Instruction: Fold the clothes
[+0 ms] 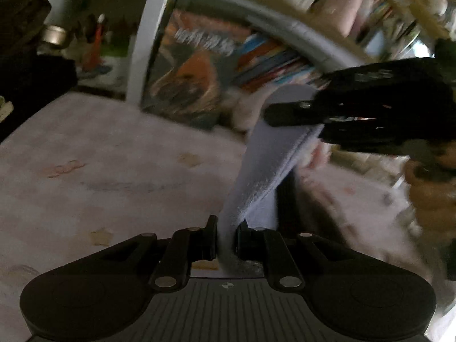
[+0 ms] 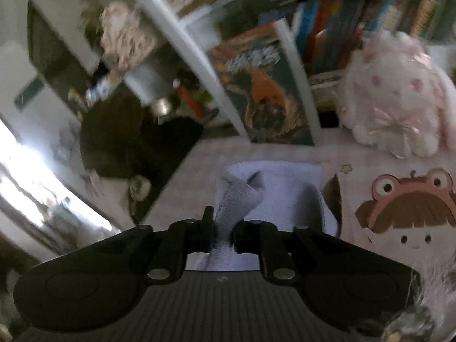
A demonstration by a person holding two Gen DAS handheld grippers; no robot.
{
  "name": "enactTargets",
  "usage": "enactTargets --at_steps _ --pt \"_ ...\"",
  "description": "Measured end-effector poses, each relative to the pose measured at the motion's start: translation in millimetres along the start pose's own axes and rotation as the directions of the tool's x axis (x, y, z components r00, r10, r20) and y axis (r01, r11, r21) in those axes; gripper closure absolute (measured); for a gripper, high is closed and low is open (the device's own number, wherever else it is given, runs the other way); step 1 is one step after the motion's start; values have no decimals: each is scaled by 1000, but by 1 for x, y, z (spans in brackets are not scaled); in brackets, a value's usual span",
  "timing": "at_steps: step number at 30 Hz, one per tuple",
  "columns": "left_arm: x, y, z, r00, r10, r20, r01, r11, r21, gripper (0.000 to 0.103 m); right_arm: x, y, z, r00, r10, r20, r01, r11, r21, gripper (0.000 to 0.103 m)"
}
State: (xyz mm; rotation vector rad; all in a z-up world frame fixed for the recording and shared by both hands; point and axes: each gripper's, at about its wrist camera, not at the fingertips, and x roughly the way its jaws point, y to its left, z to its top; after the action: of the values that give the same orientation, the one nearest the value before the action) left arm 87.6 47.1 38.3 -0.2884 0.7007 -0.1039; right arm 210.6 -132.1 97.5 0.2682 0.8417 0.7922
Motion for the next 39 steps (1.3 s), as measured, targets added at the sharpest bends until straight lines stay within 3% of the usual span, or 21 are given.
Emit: enactTargets --at_steps 1,2,3,5,7,10,12,15,18,20,23,26,28,30,31,32,33,34,35,36,39 --pt "5 4 0 999 29 -33 -29 999 24 84 0 2 -3 1000 -25 -4 25 999 -31 71" --pt "7 7 0 996 59 -66 -56 997 49 81 -7 5 -7 999 -35 2 35 998 -59 48" --pt "6 9 0 992 88 -92 -82 994 72 80 -14 7 -12 999 -43 8 44 995 -87 35" --pt "-5 12 -2 988 130 -78 -122 987 104 73 -35 3 -31 998 -55 23 57 989 -140 34" --pt "-23 10 -2 989 148 -28 -143 982 124 62 -56 -10 -55 992 -122 20 124 972 -198 33" --pt "-41 -3 -4 993 111 28 -114 982 152 53 -83 -32 -89 970 -242 12 237 935 -263 33" --pt "-41 -17 -8 999 35 4 -35 984 175 52 -98 -47 -108 949 -315 9 304 908 -289 33" --pt "-28 -47 -19 995 -58 -75 72 978 198 52 -115 -64 -130 932 -362 11 349 889 -296 33" --pt "-7 -76 -31 989 -55 -137 87 968 235 52 -121 -68 -147 921 -391 -11 363 865 -347 33" --pt "3 -95 -39 984 -47 -173 96 953 286 52 -114 -62 -160 910 -415 -26 360 817 -451 29" --pt "9 -117 -54 977 -29 -211 112 913 392 52 -99 -51 -186 896 -441 -46 318 712 -626 28" --pt "11 -129 -72 973 18 -232 100 870 483 52 -91 -46 -205 868 -496 -4 338 598 -727 32" --pt "12 -132 -82 968 54 -245 83 853 515 52 -89 -46 -214 852 -522 33 353 528 -773 41" --pt "13 -130 -87 963 81 -257 66 853 517 52 -90 -51 -215 845 -532 52 359 493 -793 63" --pt "13 -130 -86 963 83 -258 63 858 511 52 -91 -55 -213 847 -530 40 352 503 -790 69" --pt "13 -129 -85 961 86 -261 60 862 504 55 -93 -59 -209 849 -527 32 350 516 -782 90" --pt "12 -128 -84 960 88 -265 58 866 497 62 -97 -63 -200 852 -522 33 358 536 -764 99" --pt "11 -126 -83 959 94 -266 52 868 495 84 -101 -67 -192 855 -517 33 366 557 -746 99" --pt "10 -124 -83 959 113 -258 33 864 502 100 -107 -71 -182 858 -511 44 381 577 -722 99" --pt "9 -122 -82 959 132 -251 15 860 510 103 -116 -75 -167 857 -508 84 418 590 -691 99" --pt "3 -112 -81 957 169 -235 -26 860 510 103 -139 -92 -113 802 -545 244 567 567 -597 99"
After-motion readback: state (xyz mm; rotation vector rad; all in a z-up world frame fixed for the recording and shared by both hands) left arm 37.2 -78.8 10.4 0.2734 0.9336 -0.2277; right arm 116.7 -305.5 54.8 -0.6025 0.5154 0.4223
